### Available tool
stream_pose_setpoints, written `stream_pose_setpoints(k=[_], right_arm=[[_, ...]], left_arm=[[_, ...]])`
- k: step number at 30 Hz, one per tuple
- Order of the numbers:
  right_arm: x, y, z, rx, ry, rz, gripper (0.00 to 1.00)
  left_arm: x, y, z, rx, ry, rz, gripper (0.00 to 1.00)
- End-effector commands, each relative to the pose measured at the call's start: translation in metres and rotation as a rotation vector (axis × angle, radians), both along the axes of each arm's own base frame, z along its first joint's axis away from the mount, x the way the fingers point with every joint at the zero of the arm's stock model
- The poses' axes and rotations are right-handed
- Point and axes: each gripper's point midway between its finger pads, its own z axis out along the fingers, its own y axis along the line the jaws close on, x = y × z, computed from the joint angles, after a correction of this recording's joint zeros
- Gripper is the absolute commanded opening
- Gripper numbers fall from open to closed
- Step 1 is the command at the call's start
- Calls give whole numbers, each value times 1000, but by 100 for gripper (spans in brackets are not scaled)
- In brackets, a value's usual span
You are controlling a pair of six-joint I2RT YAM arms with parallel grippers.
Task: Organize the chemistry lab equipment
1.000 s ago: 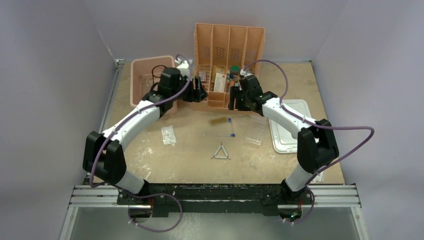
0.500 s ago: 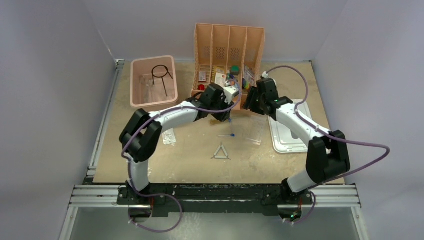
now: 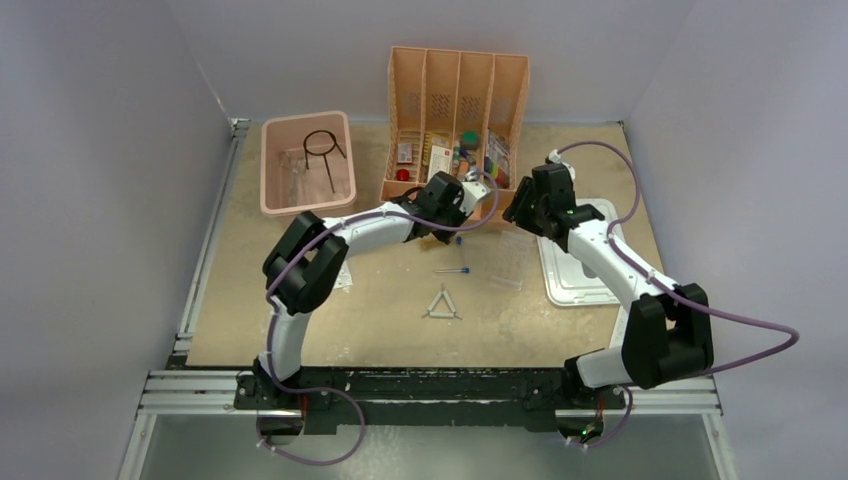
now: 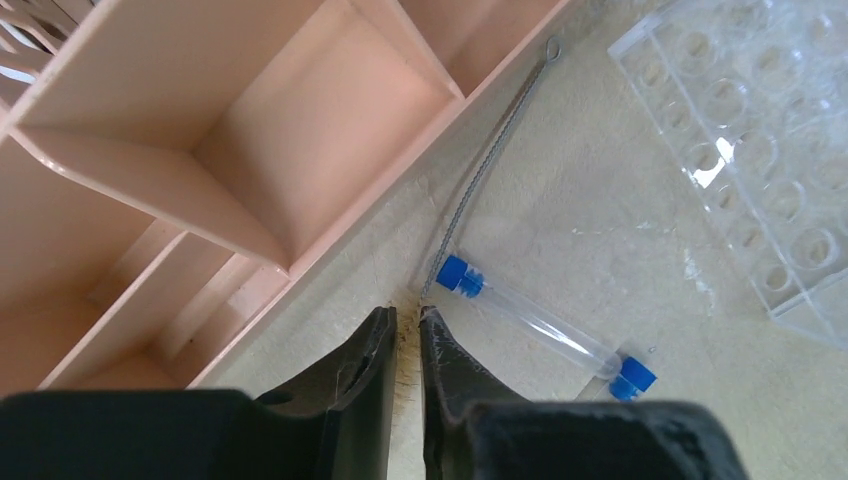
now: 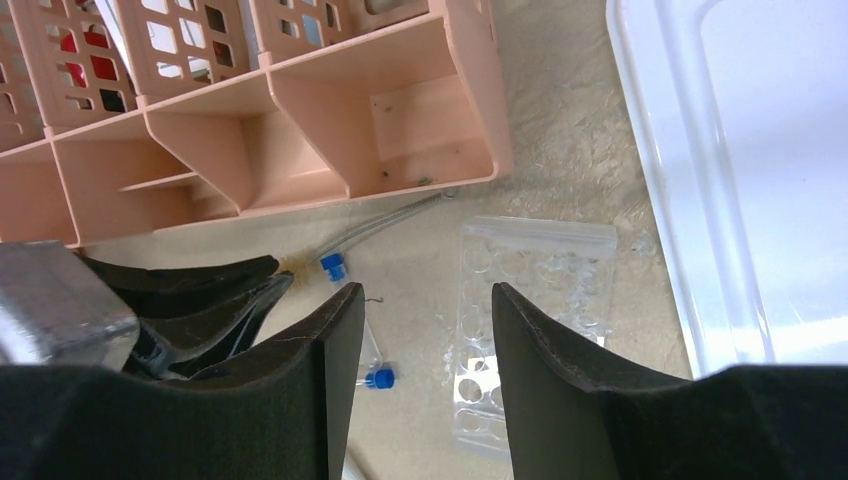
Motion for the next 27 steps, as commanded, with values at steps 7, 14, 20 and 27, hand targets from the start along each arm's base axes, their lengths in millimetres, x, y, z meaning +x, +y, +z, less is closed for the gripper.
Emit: stream_pose_setpoints(k=[7, 14, 20, 27], right_arm=[[6, -11, 19, -8, -66, -46, 52], [7, -18, 32, -23, -103, -61, 53], [5, -21, 31, -29, -101, -65, 54], [5, -22, 29, -33, -99, -63, 54]], left_arm=[[14, -14, 4, -8, -29, -30, 13], [15, -8, -9, 70, -1, -51, 13], [17, 9, -12, 118, 14, -26, 12], [11, 35, 2, 62, 71, -34, 10]])
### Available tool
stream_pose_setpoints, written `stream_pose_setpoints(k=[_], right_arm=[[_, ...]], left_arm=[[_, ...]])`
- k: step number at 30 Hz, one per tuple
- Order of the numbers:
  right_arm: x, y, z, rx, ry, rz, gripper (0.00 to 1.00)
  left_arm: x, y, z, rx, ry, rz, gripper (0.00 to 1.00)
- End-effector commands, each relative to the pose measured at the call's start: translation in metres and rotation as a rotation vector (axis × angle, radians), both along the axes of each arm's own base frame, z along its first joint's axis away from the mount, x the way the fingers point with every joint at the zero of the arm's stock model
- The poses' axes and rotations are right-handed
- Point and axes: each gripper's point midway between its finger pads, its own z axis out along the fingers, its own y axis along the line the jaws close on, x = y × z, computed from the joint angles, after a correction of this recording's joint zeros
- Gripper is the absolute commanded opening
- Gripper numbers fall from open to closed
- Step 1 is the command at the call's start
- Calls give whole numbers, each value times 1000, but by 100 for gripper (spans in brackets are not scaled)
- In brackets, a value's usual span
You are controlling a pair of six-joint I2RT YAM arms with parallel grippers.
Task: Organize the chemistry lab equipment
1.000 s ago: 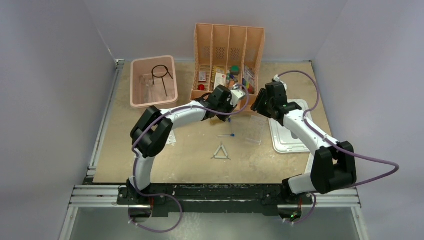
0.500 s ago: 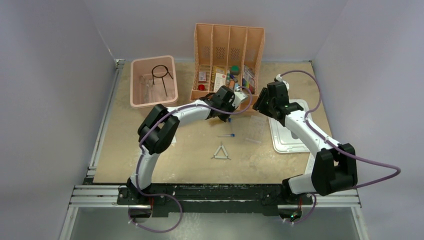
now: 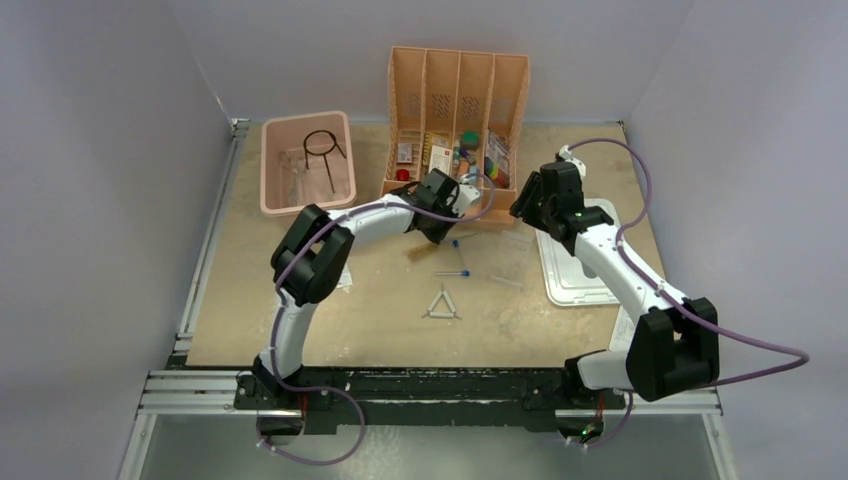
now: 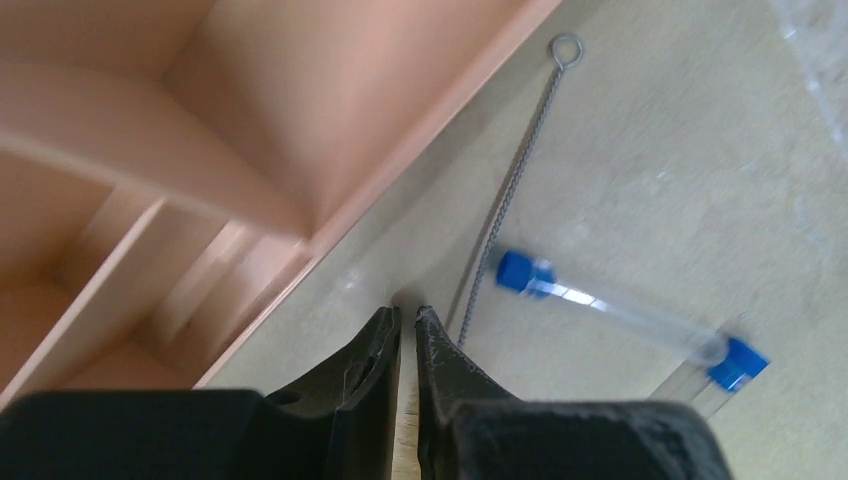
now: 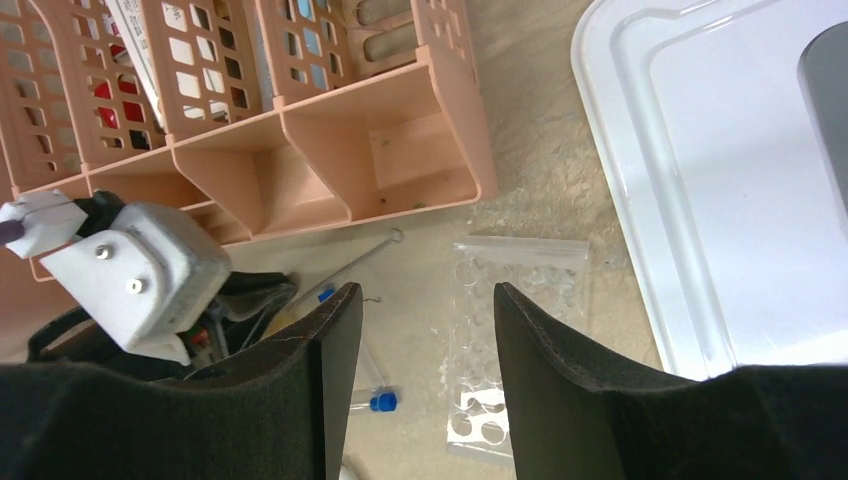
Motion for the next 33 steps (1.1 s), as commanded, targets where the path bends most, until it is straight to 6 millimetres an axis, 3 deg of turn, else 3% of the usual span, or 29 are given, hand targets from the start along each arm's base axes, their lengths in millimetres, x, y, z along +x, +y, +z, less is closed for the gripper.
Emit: stream_pose_setpoints(k=[1, 5, 11, 15, 25, 29, 33], right_arm=[[3, -6, 7, -15, -31, -16, 54], [6, -4, 7, -12, -31, -9, 54], [9, -1, 4, -5, -23, 3, 54], [9, -2, 3, -6, -20, -2, 55], [8, -5, 1, -11, -15, -16, 55], [9, -6, 0, -14, -13, -18, 55], [11, -6, -1, -19, -10, -18, 55]], left_arm=[[7, 19, 35, -64, -15, -4, 10], [8, 29, 42, -80, 10, 4, 11], [-1, 3, 61, -132, 46, -80, 21], [-9, 0, 50, -96, 57, -87, 24], [-7, 24, 24, 23, 56, 0, 24], [-18, 29, 7, 68, 125, -28, 24], [-26, 25, 5, 55, 171, -56, 24]])
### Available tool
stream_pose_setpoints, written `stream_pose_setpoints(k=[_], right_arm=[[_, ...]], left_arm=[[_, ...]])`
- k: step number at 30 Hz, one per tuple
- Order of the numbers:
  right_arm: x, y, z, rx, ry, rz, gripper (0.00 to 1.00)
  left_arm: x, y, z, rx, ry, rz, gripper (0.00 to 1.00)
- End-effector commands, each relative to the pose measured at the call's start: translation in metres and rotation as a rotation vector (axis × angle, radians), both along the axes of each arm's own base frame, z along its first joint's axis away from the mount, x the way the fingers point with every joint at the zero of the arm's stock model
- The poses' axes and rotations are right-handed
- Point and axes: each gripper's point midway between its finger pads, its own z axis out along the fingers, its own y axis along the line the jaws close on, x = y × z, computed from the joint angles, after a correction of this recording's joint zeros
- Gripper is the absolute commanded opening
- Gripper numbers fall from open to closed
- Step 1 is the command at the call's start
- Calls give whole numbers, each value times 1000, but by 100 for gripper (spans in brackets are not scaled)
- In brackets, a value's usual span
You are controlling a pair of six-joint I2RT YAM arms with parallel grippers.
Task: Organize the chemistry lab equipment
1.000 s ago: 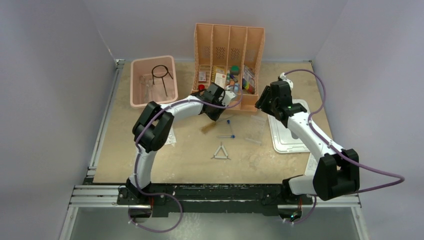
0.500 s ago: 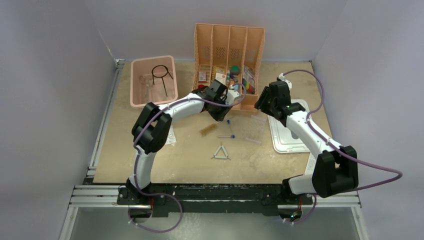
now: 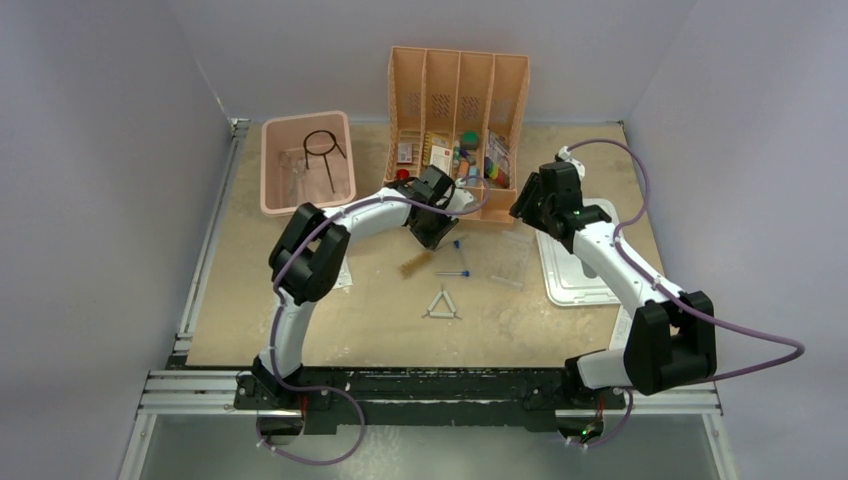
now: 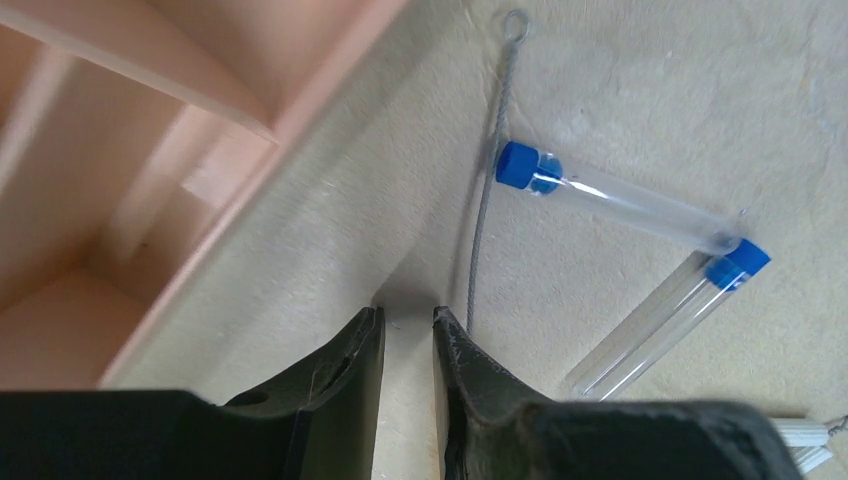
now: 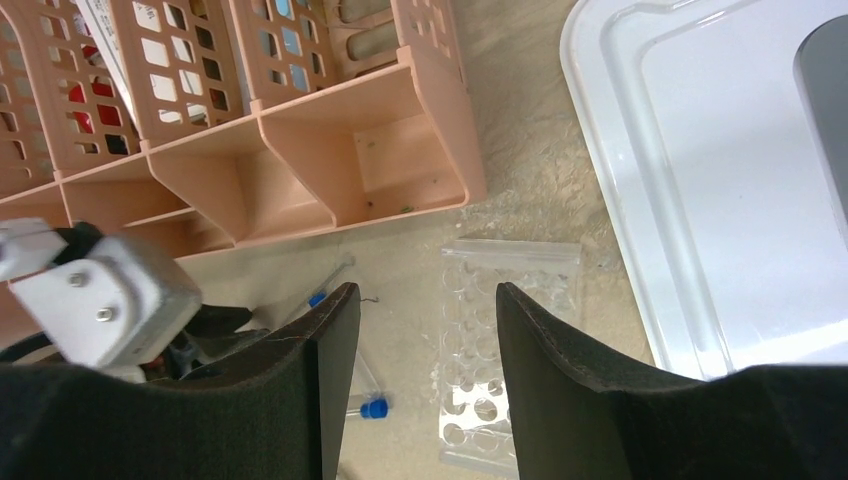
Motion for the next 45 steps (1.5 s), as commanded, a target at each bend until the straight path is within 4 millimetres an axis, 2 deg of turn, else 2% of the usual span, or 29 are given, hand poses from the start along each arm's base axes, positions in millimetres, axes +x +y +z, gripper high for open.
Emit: stream_pose_setpoints(k=[1, 7, 9, 15, 17, 21, 26, 31, 34, 38, 45], right_arm=[[8, -3, 8, -9, -31, -8, 55], [8, -3, 7, -12, -28, -4, 55], [8, -3, 7, -11, -27, -5, 55], [7, -4, 8, -16, -28, -5, 55], [7, -5, 8, -17, -28, -8, 55], [5, -6, 7, -21, -26, -10, 55], [4, -10, 8, -30, -33, -23, 55], [4, -12, 13, -36, -54, -32, 56], [2, -13, 12, -38, -49, -31, 56], [0, -13, 12, -38, -50, -31, 56], [-2, -17, 14, -55, -55, -33, 57]], left_arm=[[-5, -5, 2, -20, 40, -37, 24], [-3, -4, -2, -4, 37, -20, 23], [3, -2, 2, 3, 12, 8, 22], [21, -10, 45, -72, -73, 112, 21], [19, -16, 61, -149, -78, 189, 22], [6, -19, 68, -239, -80, 261, 23], [-6, -12, 52, -211, -51, 303, 25], [-20, -16, 28, -142, 15, 265, 25], [-20, -11, 18, -86, -11, 283, 25], [-8, 4, 11, 3, -82, 305, 25], [-18, 14, -9, 86, -27, 262, 21]])
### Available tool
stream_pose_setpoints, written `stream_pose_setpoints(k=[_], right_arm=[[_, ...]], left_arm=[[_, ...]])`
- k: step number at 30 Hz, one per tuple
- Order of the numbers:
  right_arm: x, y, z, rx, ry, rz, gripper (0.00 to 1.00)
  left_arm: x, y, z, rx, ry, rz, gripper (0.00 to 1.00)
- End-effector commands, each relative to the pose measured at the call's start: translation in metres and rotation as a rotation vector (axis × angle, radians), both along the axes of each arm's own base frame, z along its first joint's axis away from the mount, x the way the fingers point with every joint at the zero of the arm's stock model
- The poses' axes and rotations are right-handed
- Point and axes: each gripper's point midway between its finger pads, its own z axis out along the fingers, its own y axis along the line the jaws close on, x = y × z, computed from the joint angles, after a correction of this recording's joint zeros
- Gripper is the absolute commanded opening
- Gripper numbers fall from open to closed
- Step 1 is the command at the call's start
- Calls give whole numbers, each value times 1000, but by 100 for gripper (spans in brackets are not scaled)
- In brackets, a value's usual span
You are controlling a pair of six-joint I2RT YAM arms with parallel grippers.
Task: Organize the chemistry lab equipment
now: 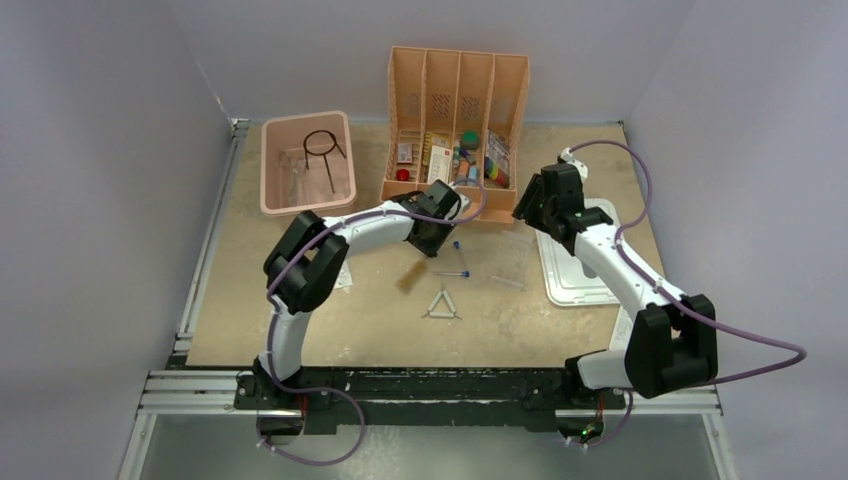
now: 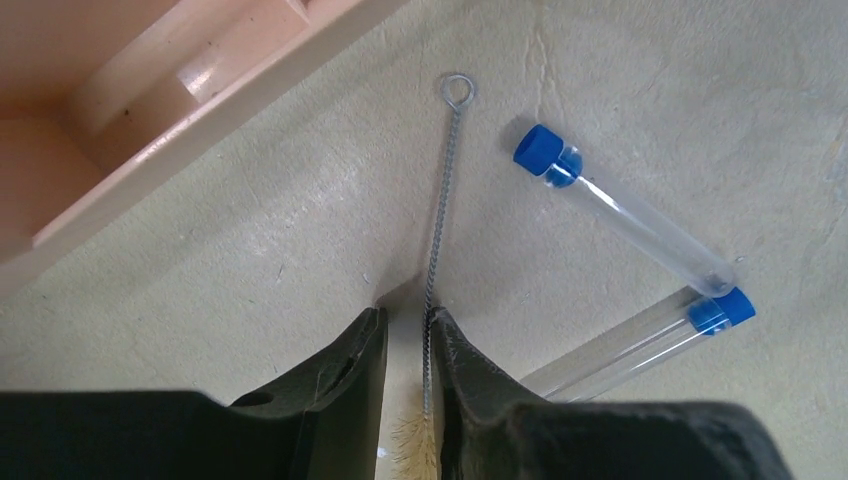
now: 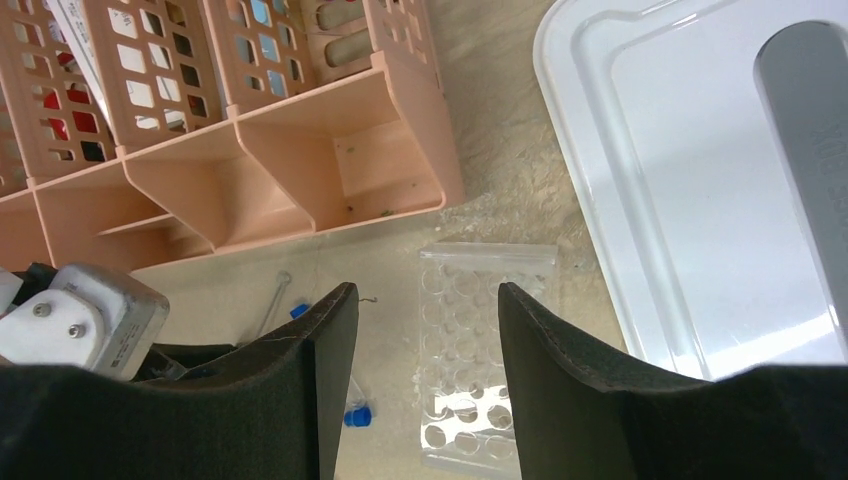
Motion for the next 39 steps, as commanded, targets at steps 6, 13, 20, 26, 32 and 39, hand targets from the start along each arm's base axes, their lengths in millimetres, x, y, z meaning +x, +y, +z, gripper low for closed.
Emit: stream_pose_setpoints(k=[6, 13, 20, 26, 32, 39], right_arm=[[-1, -9, 14, -22, -52, -22, 57], [2, -6, 15, -13, -56, -18, 57], [3, -14, 39, -29, -148, -46, 56], [3, -17, 42, -40, -155, -52, 57], [4, -16, 40, -39, -150, -51, 57], [10, -13, 38, -31, -142, -46, 57]], left_arm=[[5, 26, -5, 149, -19, -3, 11], [5, 27, 10, 142, -25, -1, 0], [18, 20, 80, 30, -112, -14, 0], [46, 43, 134, -11, -231, 47, 0], [92, 104, 204, -35, -409, 234, 0], [140, 196, 256, -60, -550, 495, 0]])
